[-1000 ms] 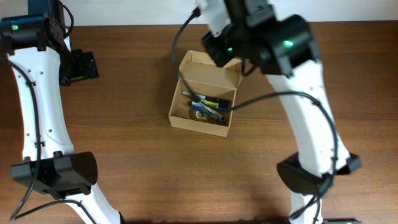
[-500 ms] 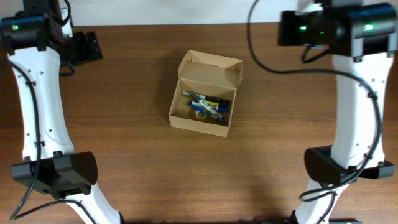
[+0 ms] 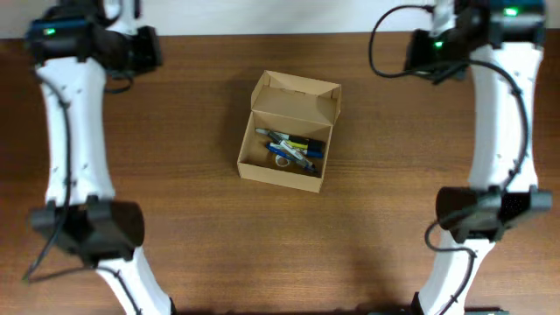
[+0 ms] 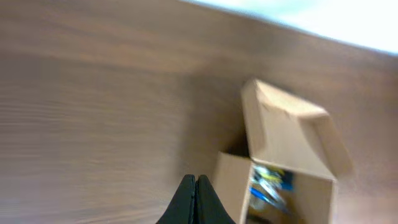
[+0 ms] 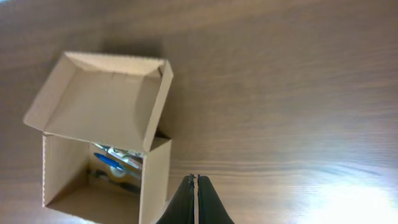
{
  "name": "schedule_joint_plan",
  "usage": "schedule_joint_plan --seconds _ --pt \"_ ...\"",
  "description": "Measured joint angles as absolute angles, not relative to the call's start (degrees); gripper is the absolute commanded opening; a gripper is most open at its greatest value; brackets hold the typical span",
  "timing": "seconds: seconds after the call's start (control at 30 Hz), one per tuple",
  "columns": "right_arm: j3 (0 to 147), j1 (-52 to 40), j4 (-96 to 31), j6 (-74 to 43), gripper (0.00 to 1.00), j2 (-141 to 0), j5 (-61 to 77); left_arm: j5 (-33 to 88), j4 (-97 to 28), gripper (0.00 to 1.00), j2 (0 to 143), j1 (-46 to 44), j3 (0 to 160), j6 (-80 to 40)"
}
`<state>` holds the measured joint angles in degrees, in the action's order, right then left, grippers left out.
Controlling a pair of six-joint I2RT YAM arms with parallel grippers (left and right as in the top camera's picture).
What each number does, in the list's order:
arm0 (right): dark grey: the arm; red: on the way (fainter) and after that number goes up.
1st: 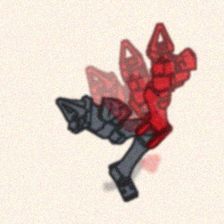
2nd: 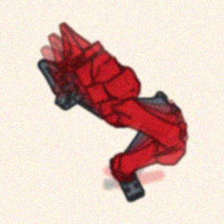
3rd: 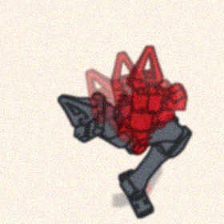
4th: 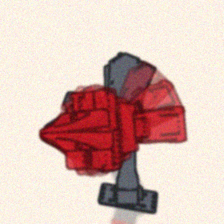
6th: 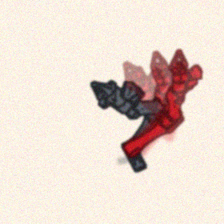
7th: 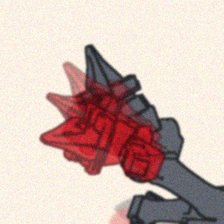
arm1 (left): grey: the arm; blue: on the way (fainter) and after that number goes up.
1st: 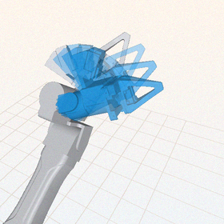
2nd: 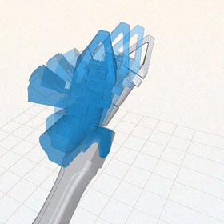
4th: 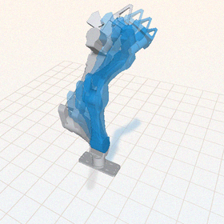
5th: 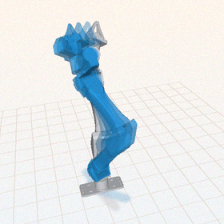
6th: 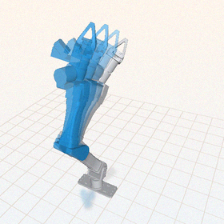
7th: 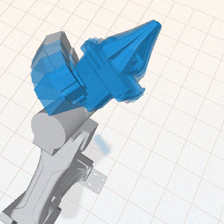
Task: Pack container
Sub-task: 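Bring both grippers to the box's left and right sides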
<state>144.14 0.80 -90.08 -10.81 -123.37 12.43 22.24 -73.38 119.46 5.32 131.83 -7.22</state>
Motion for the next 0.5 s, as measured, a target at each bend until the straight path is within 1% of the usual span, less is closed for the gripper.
schedule_joint_plan --seconds 0.27,0.37,0.5 --pt "130.3 1.1 -79.6 -13.2 0.04 -130.2 22.1 37.8 -73.6 0.02 137.4 5.3 131.1 -4.4" --pt "126.1 1.1 -76.1 -14.3 0.04 -131.6 25.3 40.8 -73.9 0.02 140.9 5.3 130.8 -3.6" --pt "123.2 1.1 -73.3 -15.0 0.04 -133.6 29.3 42.9 -74.1 0.02 141.8 5.3 130.8 -2.6"
